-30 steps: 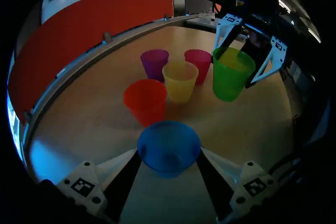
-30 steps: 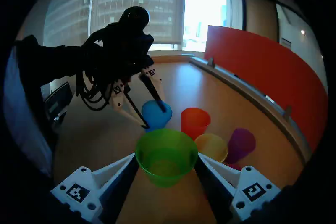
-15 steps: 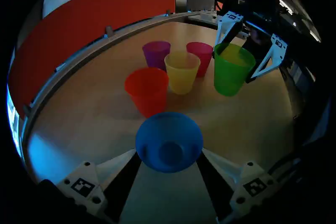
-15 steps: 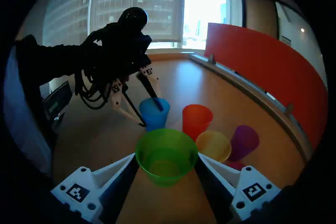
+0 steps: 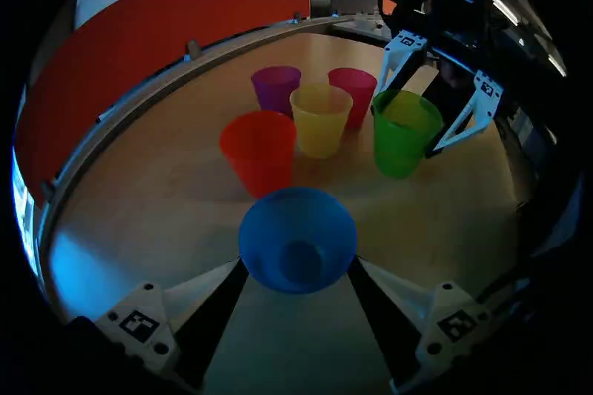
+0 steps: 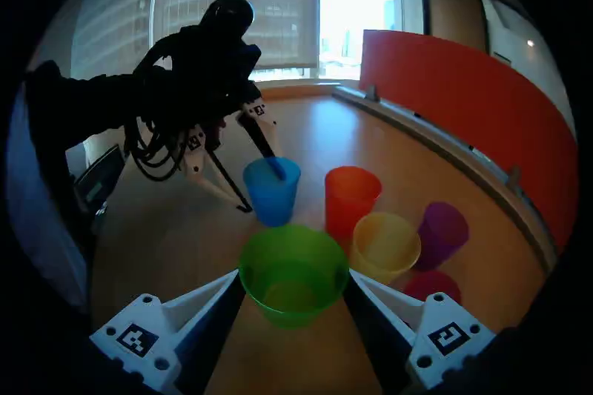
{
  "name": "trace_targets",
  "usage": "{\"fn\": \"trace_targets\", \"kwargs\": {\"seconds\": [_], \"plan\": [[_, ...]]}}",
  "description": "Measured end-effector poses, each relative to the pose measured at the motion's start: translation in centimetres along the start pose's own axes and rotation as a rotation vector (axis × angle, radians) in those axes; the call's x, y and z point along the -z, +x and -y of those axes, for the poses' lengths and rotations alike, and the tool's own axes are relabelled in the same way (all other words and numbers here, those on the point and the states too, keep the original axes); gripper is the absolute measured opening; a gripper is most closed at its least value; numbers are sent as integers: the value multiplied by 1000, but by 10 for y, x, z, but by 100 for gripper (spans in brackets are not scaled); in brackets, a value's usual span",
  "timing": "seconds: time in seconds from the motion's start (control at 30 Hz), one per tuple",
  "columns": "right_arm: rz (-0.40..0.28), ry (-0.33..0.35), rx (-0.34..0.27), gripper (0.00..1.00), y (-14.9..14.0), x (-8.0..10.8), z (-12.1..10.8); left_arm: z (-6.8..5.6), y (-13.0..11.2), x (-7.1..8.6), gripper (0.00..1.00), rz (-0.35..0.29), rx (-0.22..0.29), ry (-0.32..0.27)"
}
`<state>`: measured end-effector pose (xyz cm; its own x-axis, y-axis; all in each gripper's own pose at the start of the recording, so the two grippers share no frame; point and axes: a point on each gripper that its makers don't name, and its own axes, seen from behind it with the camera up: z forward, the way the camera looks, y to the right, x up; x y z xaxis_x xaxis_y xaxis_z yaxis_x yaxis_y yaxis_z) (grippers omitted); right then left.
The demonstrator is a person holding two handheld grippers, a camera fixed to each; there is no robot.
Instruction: Pour water
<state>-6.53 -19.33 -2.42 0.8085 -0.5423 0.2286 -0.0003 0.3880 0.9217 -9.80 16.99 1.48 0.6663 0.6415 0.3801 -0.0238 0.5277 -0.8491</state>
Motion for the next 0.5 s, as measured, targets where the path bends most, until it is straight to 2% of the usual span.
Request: {"fn": "trace_targets", "kwargs": {"seconds": [0.5], "plan": [[26,-7,-5,91,-18,-10,-2,2,-8,9,97,33,-26,34]]}}
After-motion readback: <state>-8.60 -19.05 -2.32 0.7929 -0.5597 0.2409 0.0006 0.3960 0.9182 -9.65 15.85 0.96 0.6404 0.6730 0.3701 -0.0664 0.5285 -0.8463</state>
